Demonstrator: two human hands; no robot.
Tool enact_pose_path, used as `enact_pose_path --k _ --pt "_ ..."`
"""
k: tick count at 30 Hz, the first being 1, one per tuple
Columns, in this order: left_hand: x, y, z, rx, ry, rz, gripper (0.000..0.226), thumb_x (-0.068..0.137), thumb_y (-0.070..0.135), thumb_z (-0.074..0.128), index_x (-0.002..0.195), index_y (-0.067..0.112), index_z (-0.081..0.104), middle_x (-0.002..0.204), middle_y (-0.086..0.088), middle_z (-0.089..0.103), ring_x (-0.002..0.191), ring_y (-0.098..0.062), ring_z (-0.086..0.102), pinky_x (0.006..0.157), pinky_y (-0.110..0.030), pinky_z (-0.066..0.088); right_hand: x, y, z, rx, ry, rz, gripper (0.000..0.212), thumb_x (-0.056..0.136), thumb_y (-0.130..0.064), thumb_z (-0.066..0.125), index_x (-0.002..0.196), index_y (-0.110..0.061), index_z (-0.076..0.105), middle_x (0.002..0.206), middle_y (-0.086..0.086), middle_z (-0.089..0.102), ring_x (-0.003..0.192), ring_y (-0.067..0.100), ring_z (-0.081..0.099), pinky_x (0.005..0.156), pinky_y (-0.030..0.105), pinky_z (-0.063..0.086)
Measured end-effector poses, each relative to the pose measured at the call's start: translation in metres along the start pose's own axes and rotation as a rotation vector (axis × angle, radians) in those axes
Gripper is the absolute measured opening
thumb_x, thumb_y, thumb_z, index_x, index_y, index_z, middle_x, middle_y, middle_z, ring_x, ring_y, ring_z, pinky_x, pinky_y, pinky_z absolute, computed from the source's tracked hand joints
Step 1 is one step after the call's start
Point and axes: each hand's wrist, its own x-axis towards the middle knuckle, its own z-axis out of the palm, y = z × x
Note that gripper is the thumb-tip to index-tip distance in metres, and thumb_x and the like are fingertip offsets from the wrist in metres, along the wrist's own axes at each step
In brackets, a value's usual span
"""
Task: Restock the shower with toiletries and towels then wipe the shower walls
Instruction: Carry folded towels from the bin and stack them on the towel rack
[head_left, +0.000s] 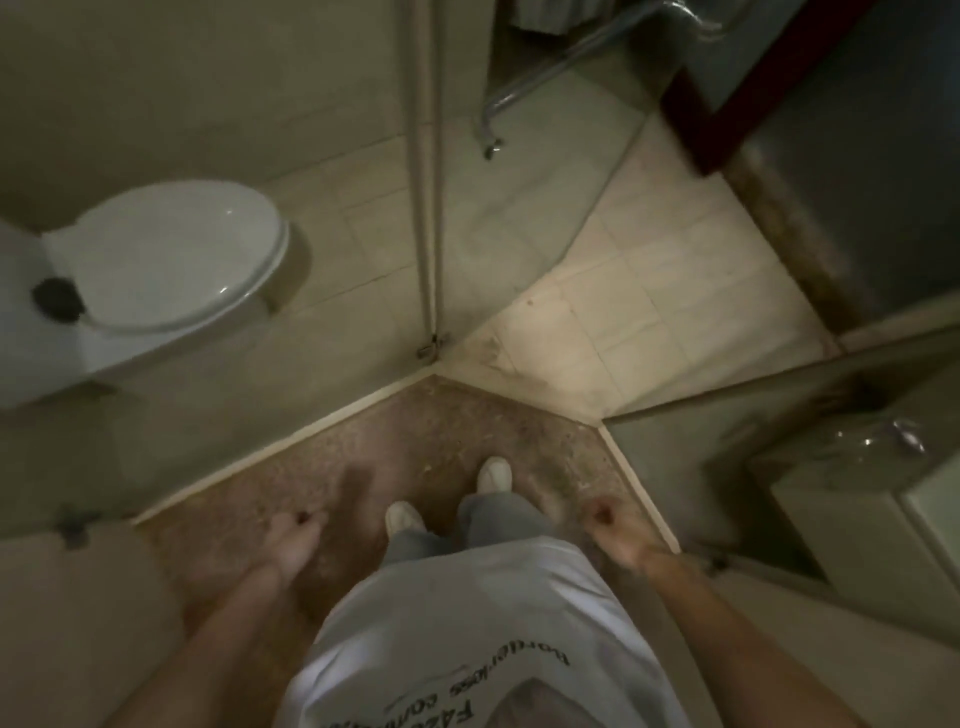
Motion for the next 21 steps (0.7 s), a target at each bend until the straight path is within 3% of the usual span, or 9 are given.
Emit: enact_pose_path --k 3,5,9,11,13,16,19,21 --pt "0.012 0.069 0.026 0.016 -0.132 0.122 0.016 0.098 0.02 0.055 0.09 0.015 0.069 0.078 -0.003 0.073 0.082 -0.028 0.066 0.075 -0.035 0.049 -0.001 0.042 0.005 0.119 0.023 0.11 0.025 0.094 -0.027 0.063 0.117 -0.021 0.068 0.106 0.002 0.068 0.101 0.024 0.065 0.091 0.03 0.05" --pt "0.016 0.113 0.051 0.105 -0.163 0.191 0.016 0.1 0.012 0.054 0.095 0.009 0.069 0.077 -0.006 0.069 0.072 -0.022 0.062 0.065 -0.027 0.05 0.004 0.076 0.008 0.171 0.009 0.179 0.029 0.092 -0.03 0.064 0.119 -0.021 0.069 0.114 0.004 0.071 0.108 0.026 0.066 0.097 0.032 0.051" --pt "0.019 0.179 0.095 0.197 -0.176 0.287 0.015 0.099 0.005 0.054 0.103 0.007 0.068 0.072 -0.003 0.065 0.062 -0.013 0.055 0.052 -0.013 0.043 0.033 0.129 0.006 0.227 -0.047 0.218 0.031 0.094 -0.041 0.063 0.112 -0.017 0.073 0.105 0.003 0.075 0.089 0.018 0.068 0.079 0.031 0.053" --pt "0.02 0.211 0.112 0.267 -0.165 0.321 0.015 0.098 0.004 0.055 0.097 0.013 0.066 0.073 -0.002 0.063 0.064 -0.016 0.054 0.05 -0.01 0.04 0.04 0.125 -0.018 0.244 -0.06 0.221 0.024 0.096 -0.035 0.06 0.099 -0.016 0.073 0.093 0.004 0.074 0.088 0.024 0.07 0.076 0.032 0.053" --pt "0.019 0.238 0.128 0.321 -0.172 0.344 0.021 0.098 0.001 0.056 0.086 0.015 0.064 0.074 -0.006 0.062 0.071 -0.023 0.054 0.048 -0.009 0.038 0.046 0.112 -0.052 0.241 -0.086 0.193 0.021 0.1 -0.03 0.055 0.087 -0.02 0.068 0.083 -0.001 0.068 0.088 0.024 0.068 0.065 0.022 0.047" --pt "0.015 0.279 0.15 0.409 -0.216 0.359 0.023 0.099 -0.002 0.053 0.082 0.011 0.061 0.077 -0.012 0.06 0.067 -0.022 0.053 0.043 -0.007 0.036 0.066 0.093 -0.11 0.266 -0.059 0.14 0.031 0.102 -0.037 0.053 0.1 -0.012 0.071 0.098 0.005 0.071 0.093 0.019 0.067 0.059 0.01 0.038" --pt "0.012 0.319 0.169 0.436 -0.245 0.376 0.012 0.099 0.0 0.055 0.092 0.007 0.062 0.088 -0.014 0.062 0.075 -0.024 0.057 0.054 -0.011 0.044 0.087 0.068 -0.175 0.334 0.045 0.005 0.05 0.097 -0.053 0.05 0.121 -0.014 0.07 0.118 0.003 0.069 0.109 0.016 0.064 0.079 0.016 0.044" --pt "0.016 0.348 0.181 0.462 -0.283 0.378 0.013 0.101 0.004 0.054 0.093 0.006 0.064 0.091 -0.019 0.064 0.074 -0.024 0.058 0.058 -0.018 0.046 0.101 0.051 -0.215 0.395 0.09 -0.027 0.037 0.1 -0.038 0.056 0.124 -0.011 0.068 0.115 0.004 0.069 0.102 0.015 0.063 0.077 0.013 0.045"
